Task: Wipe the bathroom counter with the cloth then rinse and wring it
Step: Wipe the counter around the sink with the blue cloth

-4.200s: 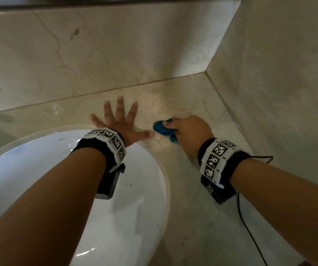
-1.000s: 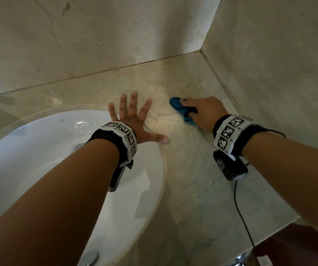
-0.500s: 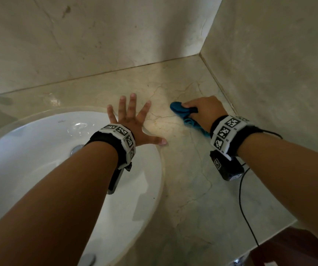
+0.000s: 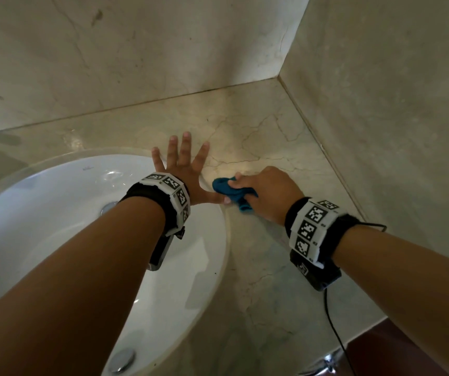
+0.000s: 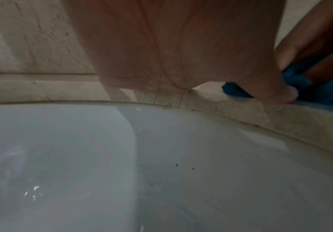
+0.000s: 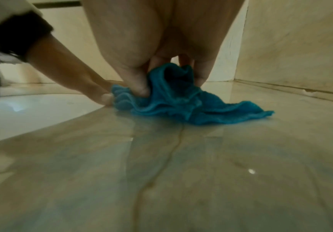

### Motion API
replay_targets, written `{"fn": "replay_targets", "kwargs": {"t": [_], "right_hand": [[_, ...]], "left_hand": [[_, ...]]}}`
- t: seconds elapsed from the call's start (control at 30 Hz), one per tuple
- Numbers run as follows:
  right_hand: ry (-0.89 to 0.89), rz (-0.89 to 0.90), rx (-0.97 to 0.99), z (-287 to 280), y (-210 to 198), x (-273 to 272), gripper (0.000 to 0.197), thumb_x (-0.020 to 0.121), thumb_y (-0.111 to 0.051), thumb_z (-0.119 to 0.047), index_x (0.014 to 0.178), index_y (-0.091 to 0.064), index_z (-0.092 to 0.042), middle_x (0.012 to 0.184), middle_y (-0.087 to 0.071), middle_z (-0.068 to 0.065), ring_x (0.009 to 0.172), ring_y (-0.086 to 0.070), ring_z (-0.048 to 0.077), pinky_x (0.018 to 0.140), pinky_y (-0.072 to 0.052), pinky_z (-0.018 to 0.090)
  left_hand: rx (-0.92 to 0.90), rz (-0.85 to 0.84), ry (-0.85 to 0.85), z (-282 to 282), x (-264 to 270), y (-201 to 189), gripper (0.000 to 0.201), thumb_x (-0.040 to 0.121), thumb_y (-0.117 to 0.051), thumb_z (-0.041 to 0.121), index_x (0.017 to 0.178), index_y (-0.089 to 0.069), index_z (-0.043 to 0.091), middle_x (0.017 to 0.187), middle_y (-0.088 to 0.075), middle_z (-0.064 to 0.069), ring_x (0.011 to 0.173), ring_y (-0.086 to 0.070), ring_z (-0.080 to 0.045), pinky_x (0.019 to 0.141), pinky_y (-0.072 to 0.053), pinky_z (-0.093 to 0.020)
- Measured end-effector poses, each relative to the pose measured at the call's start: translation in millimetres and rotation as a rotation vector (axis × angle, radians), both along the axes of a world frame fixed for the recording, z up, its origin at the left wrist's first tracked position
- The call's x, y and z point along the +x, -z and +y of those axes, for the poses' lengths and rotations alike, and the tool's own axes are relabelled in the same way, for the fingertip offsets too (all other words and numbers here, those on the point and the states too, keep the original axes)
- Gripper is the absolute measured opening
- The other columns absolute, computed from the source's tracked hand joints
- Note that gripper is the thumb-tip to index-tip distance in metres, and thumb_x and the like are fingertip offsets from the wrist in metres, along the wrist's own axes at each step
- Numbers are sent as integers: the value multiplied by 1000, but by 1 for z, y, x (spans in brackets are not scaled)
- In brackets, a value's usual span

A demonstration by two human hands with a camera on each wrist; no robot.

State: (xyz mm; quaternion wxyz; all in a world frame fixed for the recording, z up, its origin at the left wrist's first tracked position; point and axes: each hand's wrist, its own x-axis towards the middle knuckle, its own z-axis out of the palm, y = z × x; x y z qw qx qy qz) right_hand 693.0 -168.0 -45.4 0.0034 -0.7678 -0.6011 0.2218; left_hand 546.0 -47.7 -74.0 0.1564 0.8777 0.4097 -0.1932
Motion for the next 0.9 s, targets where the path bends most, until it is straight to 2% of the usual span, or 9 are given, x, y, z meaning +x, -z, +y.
{"fn": "replay_targets", "kwargs": {"t": [0.1, 0.17, 0.23, 0.3, 0.43, 0.5, 0.63, 0.73, 0.9], "right_hand": [[141, 97, 91, 11, 11, 14, 34, 93, -50, -23, 123, -60, -34, 125, -59, 7, 103, -61, 25, 84, -39, 15], [266, 120, 143, 21, 15, 23, 35, 93, -49, -25, 125, -59, -31, 128, -55, 12, 104, -60, 30, 89, -45, 22], [313, 92, 162, 30, 18, 29, 38, 93, -48, -25, 130, -54, -30, 129, -51, 14, 105, -58, 33, 92, -47, 31], [291, 7, 119, 40, 18, 29, 45, 92, -44, -17, 136, -46, -27, 129, -50, 17, 108, -54, 37, 92, -46, 36], [232, -120, 59, 57, 11, 24, 53, 94, -42, -9, 146, -28, -14, 138, -38, 17, 117, -41, 38, 99, -42, 40], [206, -163, 52, 65, 11, 24, 54, 94, -42, -9, 146, -27, -13, 139, -37, 16, 118, -40, 38, 100, -42, 40], [139, -178, -4, 83, 17, 29, 57, 93, -41, -12, 147, -23, -16, 147, -34, 6, 118, -37, 37, 99, -41, 40], [113, -184, 14, 95, 21, 29, 59, 91, -43, -8, 146, -24, -17, 148, -32, 5, 117, -38, 37, 97, -42, 42], [14, -202, -13, 128, 24, 26, 64, 90, -47, -11, 148, -21, -19, 155, -21, 5, 127, -36, 37, 105, -36, 42]], "left_hand": [[-7, 39, 40, -1, -6, -4, 114, 62, -34, 90, 143, 25, 34, 148, 39, -3, 138, 33, -26, 109, 18, -57], [-11, 53, 54, 1, -9, -6, 104, 70, -28, 86, 144, 24, 35, 149, 37, -2, 139, 30, -24, 108, 18, -57], [-7, 37, 50, 2, -11, -6, 92, 78, -23, 81, 144, 21, 36, 151, 33, -1, 141, 27, -23, 109, 16, -56], [12, -10, 36, 1, -11, -5, 82, 84, -21, 74, 146, 17, 34, 154, 27, -1, 143, 22, -23, 112, 13, -55], [77, -79, -1, 2, -13, -2, 76, 91, -19, 65, 148, 15, 28, 156, 21, -1, 144, 16, -21, 114, 10, -52], [89, -92, -52, 10, -17, -2, 77, 91, -17, 65, 148, 15, 26, 156, 21, -3, 144, 17, -22, 114, 10, -52], [95, -68, -154, 34, -31, -3, 80, 88, -16, 69, 147, 18, 27, 154, 26, -4, 143, 21, -22, 114, 12, -52], [84, -40, -200, 52, -42, -1, 84, 86, -14, 72, 147, 20, 26, 153, 29, -2, 143, 22, -22, 114, 12, -52], [101, -65, -180, 60, -47, 7, 96, 79, -17, 79, 146, 21, 21, 153, 29, -6, 142, 22, -25, 116, 8, -49]]}}
